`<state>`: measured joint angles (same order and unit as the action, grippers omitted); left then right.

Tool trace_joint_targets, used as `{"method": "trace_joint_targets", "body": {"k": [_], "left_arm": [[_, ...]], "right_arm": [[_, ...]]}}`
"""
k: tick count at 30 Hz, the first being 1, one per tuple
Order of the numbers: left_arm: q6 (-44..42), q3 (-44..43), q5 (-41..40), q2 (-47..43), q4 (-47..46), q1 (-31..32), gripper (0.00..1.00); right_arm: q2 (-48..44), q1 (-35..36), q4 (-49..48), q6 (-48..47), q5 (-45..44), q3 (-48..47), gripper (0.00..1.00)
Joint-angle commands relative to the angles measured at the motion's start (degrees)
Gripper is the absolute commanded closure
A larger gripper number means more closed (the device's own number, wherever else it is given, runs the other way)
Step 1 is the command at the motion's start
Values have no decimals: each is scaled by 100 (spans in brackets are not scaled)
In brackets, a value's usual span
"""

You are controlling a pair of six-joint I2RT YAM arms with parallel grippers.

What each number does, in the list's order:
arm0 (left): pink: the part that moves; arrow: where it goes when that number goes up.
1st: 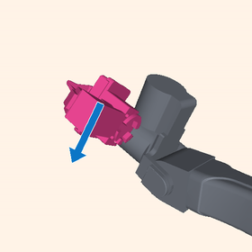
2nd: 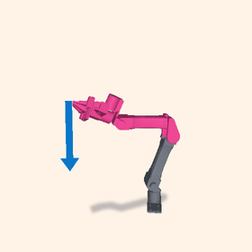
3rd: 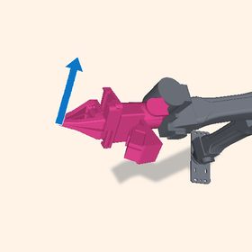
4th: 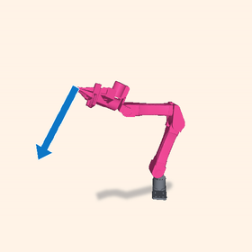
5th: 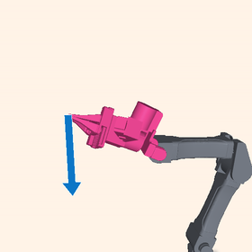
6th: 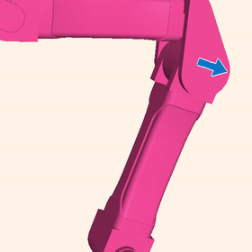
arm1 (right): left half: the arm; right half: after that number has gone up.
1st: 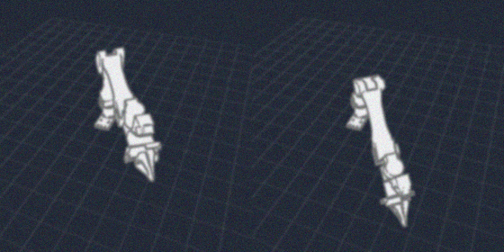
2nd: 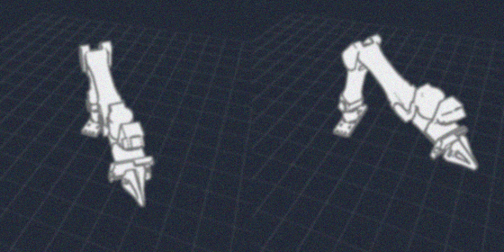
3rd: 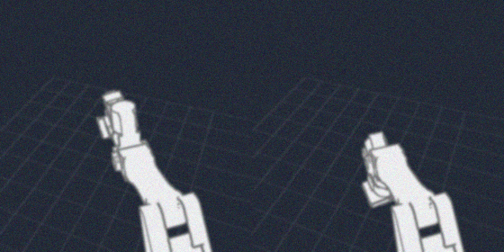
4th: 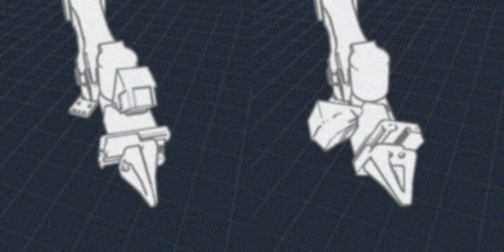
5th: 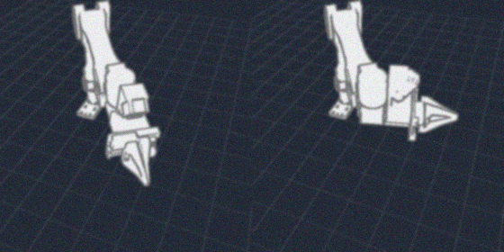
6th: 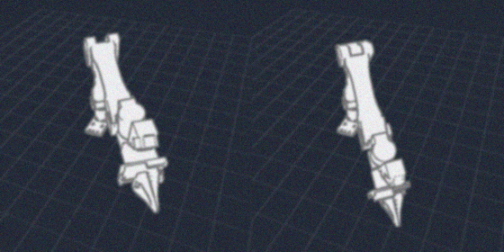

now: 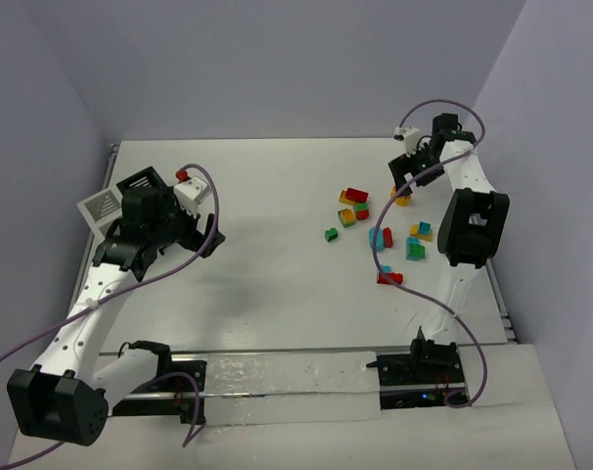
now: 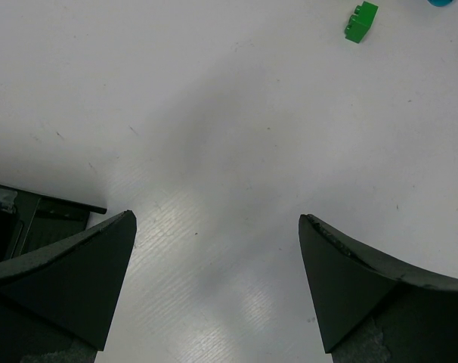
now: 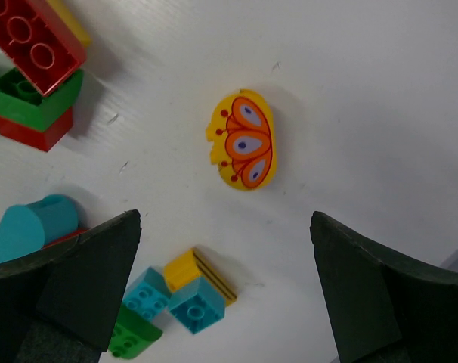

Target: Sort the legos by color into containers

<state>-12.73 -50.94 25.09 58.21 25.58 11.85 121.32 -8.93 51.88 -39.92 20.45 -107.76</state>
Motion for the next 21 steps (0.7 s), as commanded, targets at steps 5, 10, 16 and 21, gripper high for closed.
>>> {"method": "trace_joint_targets", "body": {"k": [5, 10, 16, 21], "left_arm": [[-44, -196, -101, 7, -27, 45, 1], [-37, -197, -136, 76, -44, 45, 1], [-19, -224, -180, 190, -88, 54, 1], [55, -260, -199, 246, -143, 54, 1]], "right_arm": [[962, -14, 733, -491, 281, -1031, 1], [1228, -13, 630, -509, 222, -1168, 10], [1307, 22, 404, -644, 49, -995, 27], [1305, 73, 313, -750, -26, -858, 34]]}}
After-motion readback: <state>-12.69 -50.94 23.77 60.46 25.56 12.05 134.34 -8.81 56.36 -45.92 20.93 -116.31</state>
